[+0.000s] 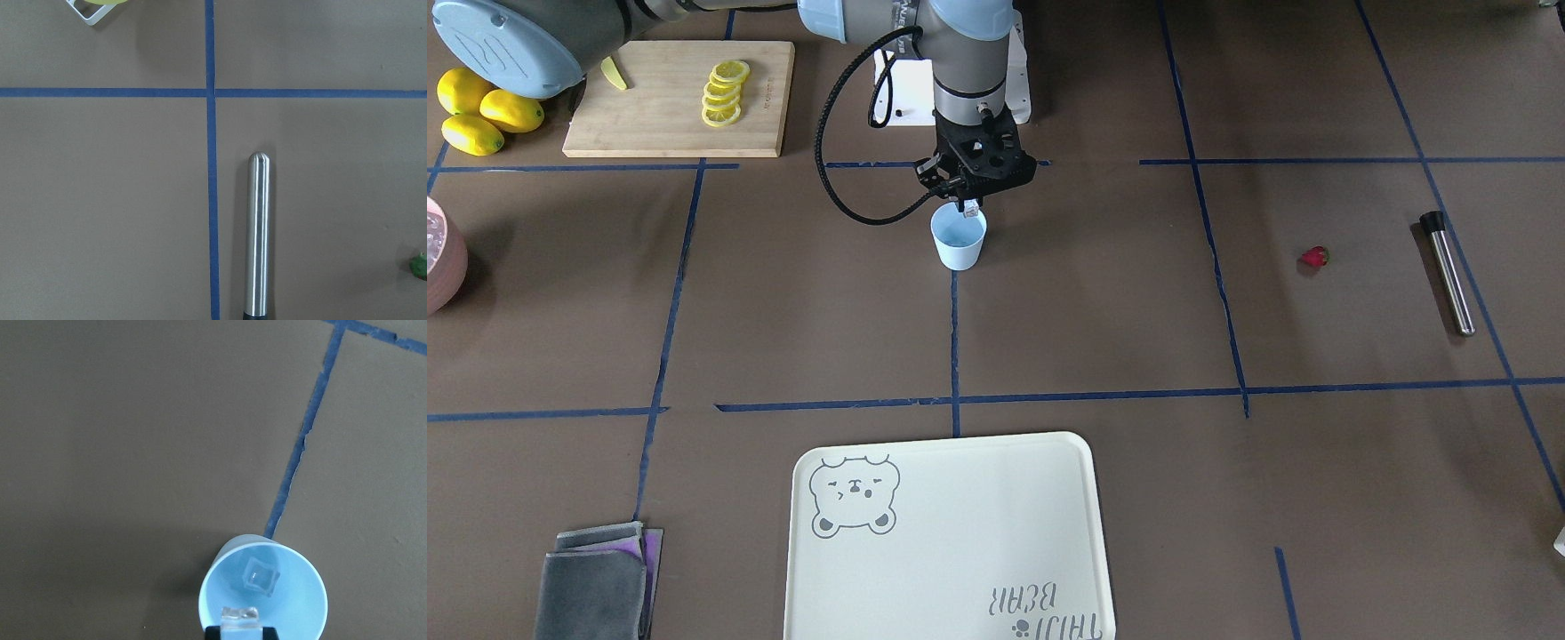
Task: Mash ice and strawberries in cup
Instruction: 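Open the right gripper to drop the ice cube into the cup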
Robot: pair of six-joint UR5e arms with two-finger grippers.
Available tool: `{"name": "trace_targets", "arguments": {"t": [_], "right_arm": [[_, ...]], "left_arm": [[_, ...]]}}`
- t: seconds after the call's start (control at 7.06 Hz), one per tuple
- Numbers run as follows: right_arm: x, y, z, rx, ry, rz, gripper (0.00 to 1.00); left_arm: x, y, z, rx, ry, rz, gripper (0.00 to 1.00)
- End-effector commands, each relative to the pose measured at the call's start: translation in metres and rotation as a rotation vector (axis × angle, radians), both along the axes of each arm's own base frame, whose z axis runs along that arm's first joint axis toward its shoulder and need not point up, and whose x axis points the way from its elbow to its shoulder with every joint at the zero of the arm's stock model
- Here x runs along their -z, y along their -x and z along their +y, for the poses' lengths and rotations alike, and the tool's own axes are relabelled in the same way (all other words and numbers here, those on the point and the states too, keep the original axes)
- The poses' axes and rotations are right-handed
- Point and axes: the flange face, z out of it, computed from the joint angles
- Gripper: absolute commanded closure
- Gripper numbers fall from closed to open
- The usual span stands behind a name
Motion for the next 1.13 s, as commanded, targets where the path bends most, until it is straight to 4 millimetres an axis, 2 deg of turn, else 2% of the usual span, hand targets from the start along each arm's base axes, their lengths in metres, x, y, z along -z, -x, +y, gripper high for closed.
{"name": "trace_targets", "arguments": {"t": [0.0,0.14,0.28,0.42,0.57,0.71,0.99], "right_arm": [[-0.0043,0.0009,-0.0018,-0.005,-0.004,0.01,0.99],[-0.0054,0.0008,-0.0023,-0.005,-0.01,0.013,0.98],[-0.0065,0.0009,-0.0023,-0.006,-0.008,0.014,0.9],[-0.0088,0.0011,-0.0022,-0.004,-0.006,0.018,0.76],[-0.0128,0.0013,-0.0023,-0.005,-0.004,0.022,0.45],[-0.0139,0.0005,-0.0021,-0.006,-0.005,0.022,0.02],[-0.0095,-0.0019,-0.0021,-0.01,-0.004,0.014,0.01]], "left_arm": [[0.0005,0.0,-0.0002,-0.001,-0.002,0.0,0.0],[0.0013,0.0007,-0.0002,0.001,-0.004,0.0,0.0],[0.0013,0.0,-0.0002,-0.001,-0.004,0.0,0.0],[0.002,0.0,-0.0003,-0.001,-0.005,0.0,0.0],[0.0022,0.0,-0.0004,-0.001,-0.007,0.0,0.0],[0.0036,0.0,0.0001,-0.001,-0.008,0.0,0.0],[0.0051,0.0,-0.0007,-0.001,-0.011,0.0,0.0]]}}
